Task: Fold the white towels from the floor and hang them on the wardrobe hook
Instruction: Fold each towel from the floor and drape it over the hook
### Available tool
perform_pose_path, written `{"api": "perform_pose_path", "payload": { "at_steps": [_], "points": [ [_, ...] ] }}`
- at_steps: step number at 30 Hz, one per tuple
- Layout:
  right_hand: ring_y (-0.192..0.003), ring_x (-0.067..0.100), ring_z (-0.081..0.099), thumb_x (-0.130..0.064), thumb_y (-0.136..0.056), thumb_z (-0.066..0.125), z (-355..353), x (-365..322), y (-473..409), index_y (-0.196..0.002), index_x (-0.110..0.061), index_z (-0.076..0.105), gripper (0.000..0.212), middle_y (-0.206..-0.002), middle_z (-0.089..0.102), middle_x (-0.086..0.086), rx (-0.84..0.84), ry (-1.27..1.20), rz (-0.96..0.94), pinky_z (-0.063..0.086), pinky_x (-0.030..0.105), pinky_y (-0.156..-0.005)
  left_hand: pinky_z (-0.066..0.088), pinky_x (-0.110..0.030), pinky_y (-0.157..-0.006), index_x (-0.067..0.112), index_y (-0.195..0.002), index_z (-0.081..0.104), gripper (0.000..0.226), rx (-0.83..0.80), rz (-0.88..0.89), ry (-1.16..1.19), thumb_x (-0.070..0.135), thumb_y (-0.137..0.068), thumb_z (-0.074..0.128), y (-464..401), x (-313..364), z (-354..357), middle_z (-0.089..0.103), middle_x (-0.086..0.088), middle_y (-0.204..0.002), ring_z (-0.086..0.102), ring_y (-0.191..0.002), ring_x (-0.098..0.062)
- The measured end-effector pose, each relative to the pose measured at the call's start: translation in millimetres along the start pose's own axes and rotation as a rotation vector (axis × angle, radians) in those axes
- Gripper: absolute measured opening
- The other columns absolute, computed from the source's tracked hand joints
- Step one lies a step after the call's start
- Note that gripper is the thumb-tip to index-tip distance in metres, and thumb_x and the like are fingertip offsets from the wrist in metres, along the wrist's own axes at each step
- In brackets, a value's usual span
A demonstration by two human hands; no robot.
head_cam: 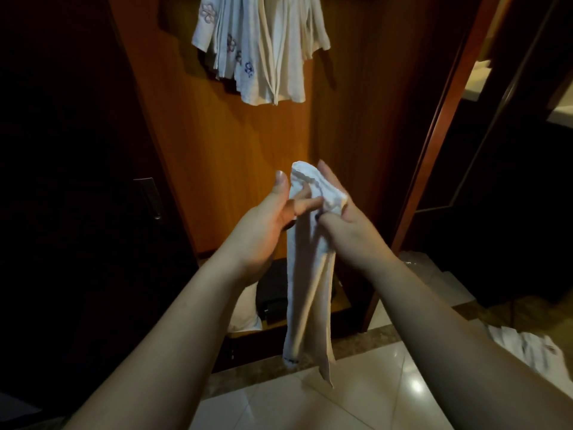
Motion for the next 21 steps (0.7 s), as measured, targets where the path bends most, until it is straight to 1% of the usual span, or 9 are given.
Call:
{"api": "perform_pose_path", "payload": {
  "at_steps": [2, 4, 5, 6, 9, 11, 13, 18, 21],
  "points": [
    [-0.131, 0.019, 0.058, -0.021, -0.087, 0.053, -12.8, 5.7, -6.5, -0.153, -0.050, 0.030, 0.076, -0.146, 0.056, -0.003, 0.039, -0.275, 0.064, 0.045, 0.044, -0.113, 0.025, -0.031, -0.109, 0.025, -0.116, 0.076, 0.074, 0.075, 0.073, 0.005, 0.066, -0.099, 0.017, 0.2, 7.5, -7.4, 0.060, 0.020, -0.138, 0.042, -0.138, -0.005],
    [-0.118, 0.022, 0.068, -0.014, -0.085, 0.054, -21.8, 6.9, -14.3, -0.151, -0.038, 0.039, 0.072, -0.127, 0.071, -0.002, 0.029, -0.495, 0.091, 0.057, 0.039, -0.096, 0.038, -0.027, -0.103, 0.027, -0.116, 0.074, 0.049, 0.311, 0.122, -0.059, 0.055, -0.101, 0.037, -1.6, 13.1, -19.1, 0.069, 0.020, -0.120, 0.058, -0.118, 0.000],
    [-0.116, 0.022, 0.068, -0.014, -0.086, 0.054, -25.2, 4.7, -18.1, -0.148, -0.035, 0.043, 0.067, -0.124, 0.072, 0.000, 0.020, -0.548, 0.094, 0.059, 0.036, -0.090, 0.042, -0.025, -0.097, 0.029, -0.120, 0.069, 0.036, 0.437, 0.133, -0.092, 0.051, -0.099, 0.049, -2.9, 14.3, -25.8, 0.068, 0.019, -0.117, 0.060, -0.111, 0.001],
    [-0.118, 0.024, 0.068, -0.014, -0.087, 0.054, -27.2, 1.2, -21.7, -0.145, -0.032, 0.048, 0.061, -0.126, 0.072, 0.003, 0.008, -0.582, 0.093, 0.059, 0.035, -0.087, 0.043, -0.022, -0.090, 0.031, -0.126, 0.062, 0.037, 0.492, 0.130, -0.104, 0.048, -0.094, 0.061, -5.1, 16.5, -29.6, 0.064, 0.019, -0.119, 0.057, -0.110, 0.002],
    [-0.123, 0.032, 0.064, -0.016, -0.089, 0.049, -29.0, -13.2, -32.4, -0.141, -0.026, 0.053, 0.054, -0.132, 0.067, 0.013, -0.053, -0.638, 0.070, 0.056, 0.039, -0.095, 0.047, -0.028, -0.092, 0.024, -0.136, 0.053, 0.071, 0.321, 0.036, -0.001, 0.051, -0.075, 0.079, -22.8, 16.2, -30.7, 0.061, 0.007, -0.131, 0.059, -0.119, -0.014],
    [-0.126, 0.033, 0.062, -0.016, -0.089, 0.047, -30.1, -23.4, -38.5, -0.140, -0.026, 0.055, 0.053, -0.134, 0.066, 0.015, -0.099, -0.636, 0.048, 0.054, 0.040, -0.099, 0.052, -0.038, -0.097, 0.024, -0.128, 0.063, 0.063, 0.167, -0.011, 0.046, 0.049, -0.072, 0.080, -29.1, 18.3, -28.0, 0.070, 0.003, -0.125, 0.065, -0.116, -0.021],
    [-0.129, 0.031, 0.060, -0.016, -0.089, 0.045, -32.0, -33.8, -41.8, -0.139, -0.025, 0.055, 0.052, -0.138, 0.064, 0.011, -0.151, -0.634, 0.022, 0.053, 0.040, -0.101, 0.055, -0.043, -0.096, 0.026, -0.117, 0.071, 0.048, 0.114, 0.006, 0.060, 0.046, -0.075, 0.080, -31.7, 23.7, -26.1, 0.074, 0.002, -0.118, 0.070, -0.110, -0.021],
    [-0.129, 0.029, 0.060, -0.015, -0.090, 0.039, -38.3, -49.4, -45.6, -0.140, -0.022, 0.052, 0.052, -0.141, 0.063, 0.006, -0.243, -0.678, -0.018, 0.052, 0.042, -0.103, 0.056, -0.032, -0.087, 0.023, -0.111, 0.076, 0.029, 0.076, 0.168, 0.120, 0.034, -0.085, 0.076, -33.6, 40.9, -18.1, 0.074, -0.004, -0.119, 0.070, -0.110, -0.022],
    [-0.113, 0.031, 0.068, -0.025, -0.091, 0.045, -43.9, -45.4, -50.8, -0.129, -0.015, 0.063, 0.043, -0.124, 0.071, 0.017, -0.133, -0.670, 0.039, 0.057, 0.040, -0.093, 0.058, -0.027, -0.079, 0.023, -0.106, 0.077, 0.019, 0.134, 0.253, 0.168, 0.025, -0.088, 0.073, -35.1, 53.6, -13.2, 0.076, -0.006, -0.112, 0.073, -0.103, -0.024]
  ]
}}
Point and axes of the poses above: each hand's wrist, its own y-axis away from the middle knuckle, its own z-axis out of the palm, x = y × z, the point moved 4 cm from there along -y, towards the middle knuckle
